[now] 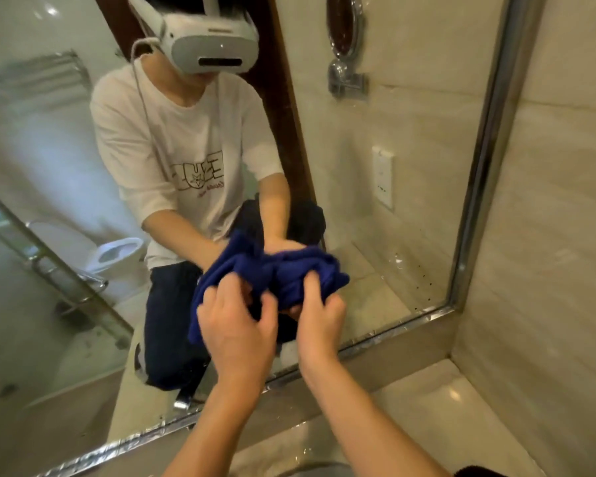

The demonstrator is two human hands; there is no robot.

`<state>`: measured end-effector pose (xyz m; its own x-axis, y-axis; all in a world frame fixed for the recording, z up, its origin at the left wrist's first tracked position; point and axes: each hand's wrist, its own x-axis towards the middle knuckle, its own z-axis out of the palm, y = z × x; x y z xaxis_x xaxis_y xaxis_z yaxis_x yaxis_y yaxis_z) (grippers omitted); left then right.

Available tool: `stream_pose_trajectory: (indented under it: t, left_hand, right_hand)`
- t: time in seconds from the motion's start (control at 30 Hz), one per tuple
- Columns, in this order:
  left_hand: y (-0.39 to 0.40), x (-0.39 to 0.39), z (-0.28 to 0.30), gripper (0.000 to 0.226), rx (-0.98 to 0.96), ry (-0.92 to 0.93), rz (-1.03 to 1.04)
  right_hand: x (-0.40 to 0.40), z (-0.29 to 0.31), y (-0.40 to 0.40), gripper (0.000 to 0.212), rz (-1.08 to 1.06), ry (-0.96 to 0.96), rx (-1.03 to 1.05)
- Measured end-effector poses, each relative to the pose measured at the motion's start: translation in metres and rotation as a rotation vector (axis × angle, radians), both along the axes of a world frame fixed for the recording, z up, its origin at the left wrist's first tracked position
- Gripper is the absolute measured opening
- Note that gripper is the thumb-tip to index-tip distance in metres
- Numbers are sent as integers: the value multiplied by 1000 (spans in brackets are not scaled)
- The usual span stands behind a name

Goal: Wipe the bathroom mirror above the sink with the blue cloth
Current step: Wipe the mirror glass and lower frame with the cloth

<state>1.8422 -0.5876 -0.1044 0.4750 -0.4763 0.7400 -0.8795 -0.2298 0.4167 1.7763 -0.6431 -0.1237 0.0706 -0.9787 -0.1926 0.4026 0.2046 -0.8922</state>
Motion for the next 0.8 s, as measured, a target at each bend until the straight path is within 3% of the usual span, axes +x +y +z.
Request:
stream_pose_trajectory:
  t: [0.17,0.3,0.4,0.47,0.57,0.7,0.8]
  left_hand:
    - [2,-6,17,31,-26,125,12]
    - [-47,-36,92,17,-166,-76,-118]
    - [-94,-61,142,18,-170,-295,-88]
    - [-112,-73,147,20,-82,-444,-62]
    - [-110,-69,124,18,44,-519,-55]
    - [-73,-48,86,24,95,-399,-60]
    - [-46,-35,87,32,-39,-111,-66]
  right_hand:
    - [-8,14,-3,30,131,-23,10]
    - [-51,78,-46,28,76,-243,-49]
    - [-76,100,-73,31,136,-373,-10]
    - [-77,94,-76,33,129,-425,72]
    - [-65,74,-66,28,27,-426,145]
    - [-52,57,-53,22,-40,-263,77]
    - [-50,66,-50,26,66,-56,-82]
